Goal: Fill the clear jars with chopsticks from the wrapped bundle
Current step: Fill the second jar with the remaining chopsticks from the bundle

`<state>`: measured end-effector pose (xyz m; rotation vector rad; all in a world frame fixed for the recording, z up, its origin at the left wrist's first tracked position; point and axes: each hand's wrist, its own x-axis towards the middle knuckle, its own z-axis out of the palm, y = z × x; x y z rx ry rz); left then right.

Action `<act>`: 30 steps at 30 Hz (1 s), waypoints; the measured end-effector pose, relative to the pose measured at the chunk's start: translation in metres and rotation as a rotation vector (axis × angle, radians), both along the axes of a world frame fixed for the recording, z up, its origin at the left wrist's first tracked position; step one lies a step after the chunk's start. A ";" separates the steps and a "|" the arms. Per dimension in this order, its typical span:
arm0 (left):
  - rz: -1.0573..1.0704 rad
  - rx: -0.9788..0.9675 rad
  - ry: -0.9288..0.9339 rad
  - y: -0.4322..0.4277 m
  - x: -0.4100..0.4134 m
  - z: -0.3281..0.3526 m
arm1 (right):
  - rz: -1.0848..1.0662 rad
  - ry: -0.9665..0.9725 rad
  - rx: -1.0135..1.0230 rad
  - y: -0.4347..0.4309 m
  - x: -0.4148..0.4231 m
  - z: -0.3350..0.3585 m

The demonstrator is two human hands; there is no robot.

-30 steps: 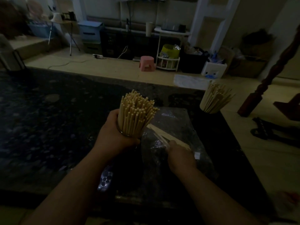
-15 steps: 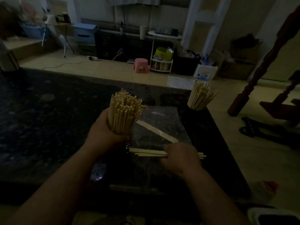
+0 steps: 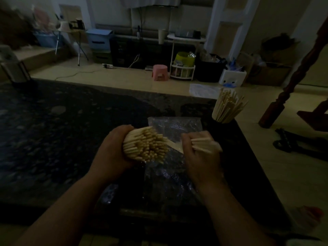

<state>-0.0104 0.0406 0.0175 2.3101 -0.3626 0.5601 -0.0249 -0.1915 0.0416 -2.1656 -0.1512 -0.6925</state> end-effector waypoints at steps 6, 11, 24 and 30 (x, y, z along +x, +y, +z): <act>0.027 0.046 -0.129 0.009 0.008 -0.007 | 0.064 0.047 0.539 0.014 0.008 0.009; -0.011 0.142 -0.200 0.013 0.012 -0.014 | 0.120 0.075 0.885 0.024 0.004 0.019; -0.036 0.197 -0.261 0.010 0.011 -0.021 | 0.349 0.176 0.652 0.028 0.005 0.005; -0.050 0.227 -0.229 0.003 0.008 -0.021 | 0.413 0.145 0.336 0.029 0.006 0.000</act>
